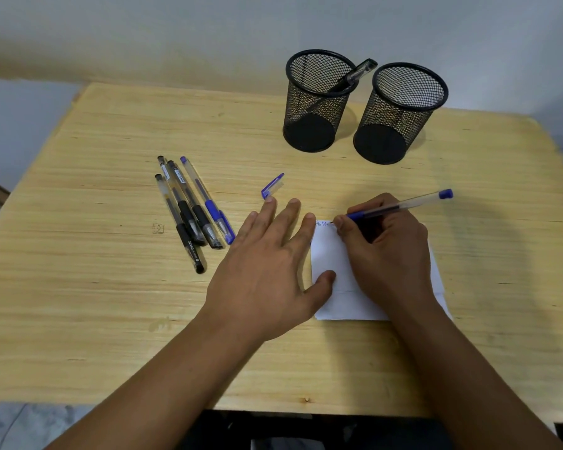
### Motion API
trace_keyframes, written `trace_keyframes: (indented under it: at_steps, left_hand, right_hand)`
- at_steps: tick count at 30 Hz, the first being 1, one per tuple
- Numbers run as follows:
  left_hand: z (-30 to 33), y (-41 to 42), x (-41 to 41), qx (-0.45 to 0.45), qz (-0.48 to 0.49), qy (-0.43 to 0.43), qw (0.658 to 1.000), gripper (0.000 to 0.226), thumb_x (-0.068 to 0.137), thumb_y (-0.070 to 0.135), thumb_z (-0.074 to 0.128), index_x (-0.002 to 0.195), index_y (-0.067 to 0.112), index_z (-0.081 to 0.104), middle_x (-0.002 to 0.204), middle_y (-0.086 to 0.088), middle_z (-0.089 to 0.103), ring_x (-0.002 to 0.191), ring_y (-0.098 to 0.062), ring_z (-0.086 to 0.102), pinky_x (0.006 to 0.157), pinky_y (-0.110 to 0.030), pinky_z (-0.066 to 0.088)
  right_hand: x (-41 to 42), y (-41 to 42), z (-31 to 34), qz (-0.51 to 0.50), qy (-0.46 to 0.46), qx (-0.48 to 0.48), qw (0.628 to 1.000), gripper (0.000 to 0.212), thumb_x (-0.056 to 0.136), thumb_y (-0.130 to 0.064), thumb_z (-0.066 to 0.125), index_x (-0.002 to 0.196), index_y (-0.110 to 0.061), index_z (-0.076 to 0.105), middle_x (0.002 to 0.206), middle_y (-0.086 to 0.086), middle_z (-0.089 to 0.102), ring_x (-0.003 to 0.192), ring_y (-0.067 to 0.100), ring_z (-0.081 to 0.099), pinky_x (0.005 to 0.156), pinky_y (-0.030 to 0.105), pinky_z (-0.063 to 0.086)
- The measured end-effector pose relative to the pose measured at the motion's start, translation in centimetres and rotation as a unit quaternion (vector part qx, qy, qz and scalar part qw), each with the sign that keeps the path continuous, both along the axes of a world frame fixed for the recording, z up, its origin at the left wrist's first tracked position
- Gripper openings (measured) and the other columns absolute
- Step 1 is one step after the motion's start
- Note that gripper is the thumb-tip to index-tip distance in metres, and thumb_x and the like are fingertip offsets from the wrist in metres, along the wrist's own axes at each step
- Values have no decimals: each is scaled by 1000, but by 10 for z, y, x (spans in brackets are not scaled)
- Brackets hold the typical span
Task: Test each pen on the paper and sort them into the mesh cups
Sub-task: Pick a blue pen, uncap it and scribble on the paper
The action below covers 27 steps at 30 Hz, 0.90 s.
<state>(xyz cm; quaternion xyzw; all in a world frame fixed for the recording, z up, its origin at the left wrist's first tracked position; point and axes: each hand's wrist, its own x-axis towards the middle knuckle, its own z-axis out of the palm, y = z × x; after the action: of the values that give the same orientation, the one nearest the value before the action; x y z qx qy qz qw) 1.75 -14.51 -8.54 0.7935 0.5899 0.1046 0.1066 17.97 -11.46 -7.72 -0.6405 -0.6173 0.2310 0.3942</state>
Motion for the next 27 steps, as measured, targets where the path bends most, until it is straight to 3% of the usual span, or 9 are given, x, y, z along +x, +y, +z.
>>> trace_keyframes:
  at_steps: [27]
  left_hand:
    - [0, -1, -1, 1, 4, -7, 1000, 80, 86, 66, 35, 153, 24, 29, 163, -3, 19, 152, -25, 5, 119, -37, 4]
  right_hand:
    - [-3, 0, -3, -20, 10, 8, 1000, 10, 87, -21, 72, 88, -19, 62, 72, -24, 58, 75, -19, 58, 66, -3, 40]
